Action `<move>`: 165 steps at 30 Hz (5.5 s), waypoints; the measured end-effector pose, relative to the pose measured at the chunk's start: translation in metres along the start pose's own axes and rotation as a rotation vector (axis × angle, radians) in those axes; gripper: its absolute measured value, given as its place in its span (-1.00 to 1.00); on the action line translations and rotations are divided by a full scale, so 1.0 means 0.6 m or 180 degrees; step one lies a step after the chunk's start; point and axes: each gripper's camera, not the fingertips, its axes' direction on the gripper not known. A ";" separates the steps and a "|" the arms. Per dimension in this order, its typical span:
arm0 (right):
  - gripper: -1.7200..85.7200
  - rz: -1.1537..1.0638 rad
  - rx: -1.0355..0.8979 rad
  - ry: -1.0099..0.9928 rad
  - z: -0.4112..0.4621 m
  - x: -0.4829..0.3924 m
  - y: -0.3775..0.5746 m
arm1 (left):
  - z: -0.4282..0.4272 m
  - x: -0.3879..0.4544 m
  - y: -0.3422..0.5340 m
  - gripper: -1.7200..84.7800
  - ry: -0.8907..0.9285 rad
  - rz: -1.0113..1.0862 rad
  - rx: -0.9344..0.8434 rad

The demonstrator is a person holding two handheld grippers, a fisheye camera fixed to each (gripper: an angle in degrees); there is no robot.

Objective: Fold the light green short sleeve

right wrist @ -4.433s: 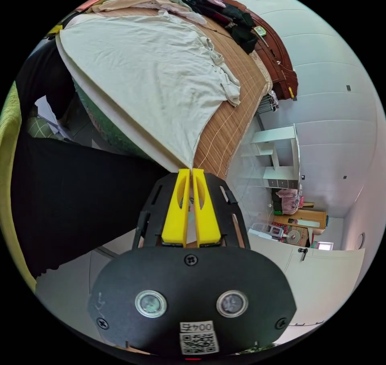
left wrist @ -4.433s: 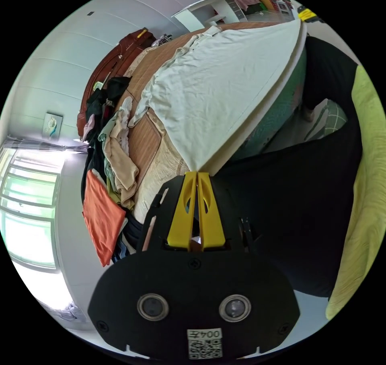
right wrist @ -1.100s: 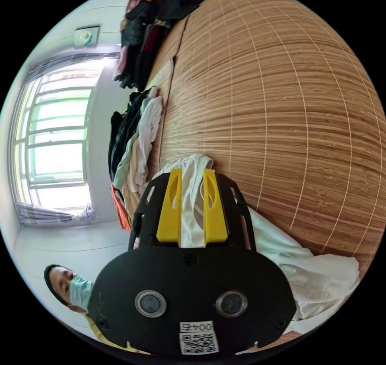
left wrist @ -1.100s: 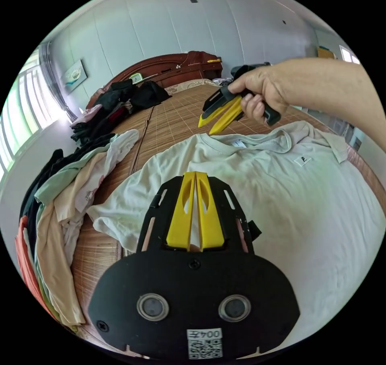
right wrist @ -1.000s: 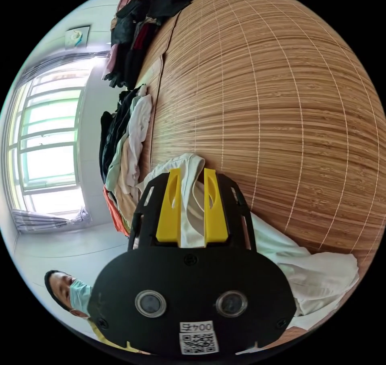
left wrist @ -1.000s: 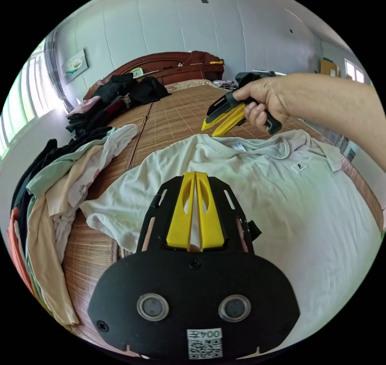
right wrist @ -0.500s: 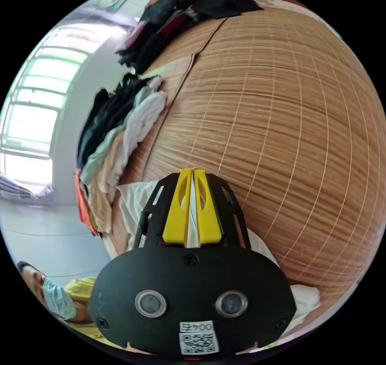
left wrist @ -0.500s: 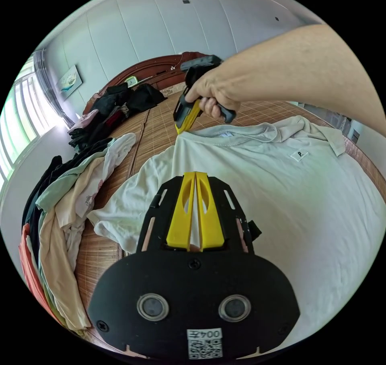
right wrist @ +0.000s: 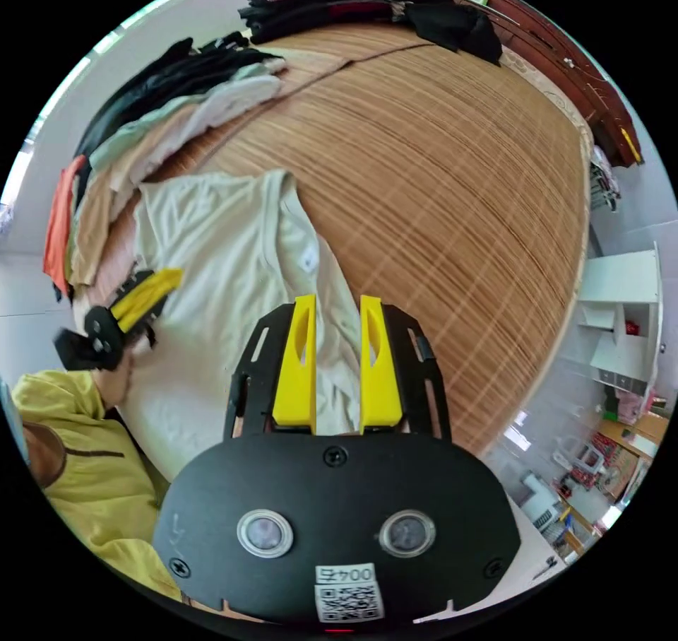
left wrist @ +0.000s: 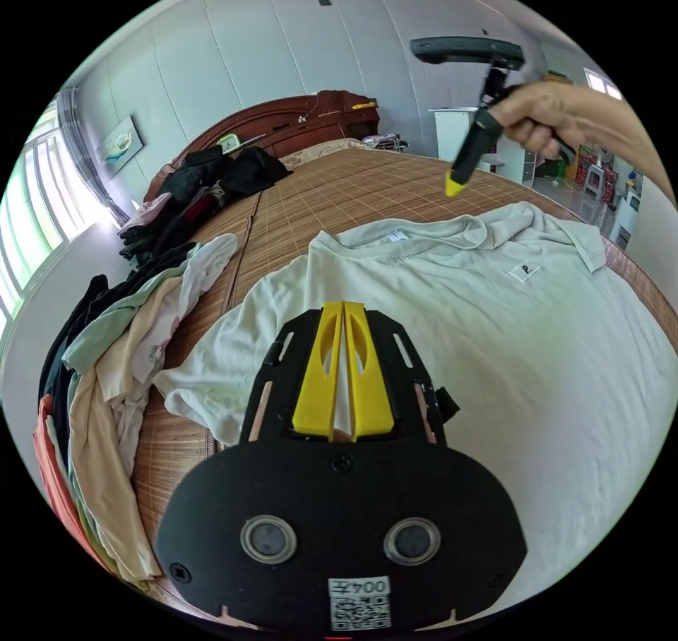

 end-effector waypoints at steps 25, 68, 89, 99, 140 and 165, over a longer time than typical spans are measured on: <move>-0.65 0.1080 0.0428 -0.0707 -0.014 0.070 -0.032 | -0.008 0.018 0.020 -0.95 -0.0071 0.0124 0.0033; -0.71 0.2271 0.2906 -0.1046 0.315 -0.212 0.414 | -0.015 0.028 0.018 -0.96 -0.0178 0.0285 -0.0049; -0.95 0.1692 0.3228 -0.1914 0.640 -0.175 0.338 | 0.046 0.187 -0.107 -0.94 -0.0878 0.2153 -0.0872; -0.98 0.1636 0.3283 -0.1986 0.682 -0.147 0.328 | 0.077 0.185 -0.228 -0.94 -0.0400 0.2494 -0.1291; -0.98 0.1636 0.3319 -0.2049 0.711 -0.097 0.219 | 0.384 -0.023 -0.561 -0.88 -0.0124 0.3756 -0.2703; -0.98 0.1648 0.3305 -0.2027 0.712 -0.104 0.197 | 0.174 -0.048 -0.262 -0.75 -0.0142 0.4200 -0.2376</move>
